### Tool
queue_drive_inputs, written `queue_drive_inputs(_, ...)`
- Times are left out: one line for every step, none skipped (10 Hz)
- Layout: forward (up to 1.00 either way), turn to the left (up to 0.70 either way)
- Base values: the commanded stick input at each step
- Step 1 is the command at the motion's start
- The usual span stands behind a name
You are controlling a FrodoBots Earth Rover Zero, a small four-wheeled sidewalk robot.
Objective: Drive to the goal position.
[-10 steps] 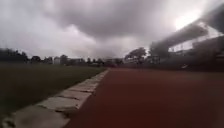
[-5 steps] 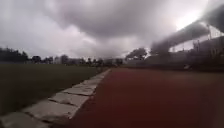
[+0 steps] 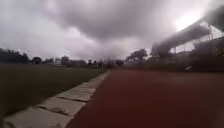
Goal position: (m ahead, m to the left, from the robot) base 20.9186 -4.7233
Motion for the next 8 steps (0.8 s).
queue_drive_inputs(0.59, 0.00)
queue_drive_inputs(0.50, 0.00)
queue_drive_inputs(0.50, 0.00)
queue_drive_inputs(0.50, 0.00)
queue_drive_inputs(0.50, 0.00)
queue_drive_inputs(0.50, 0.00)
queue_drive_inputs(0.50, 0.00)
queue_drive_inputs(0.50, 0.00)
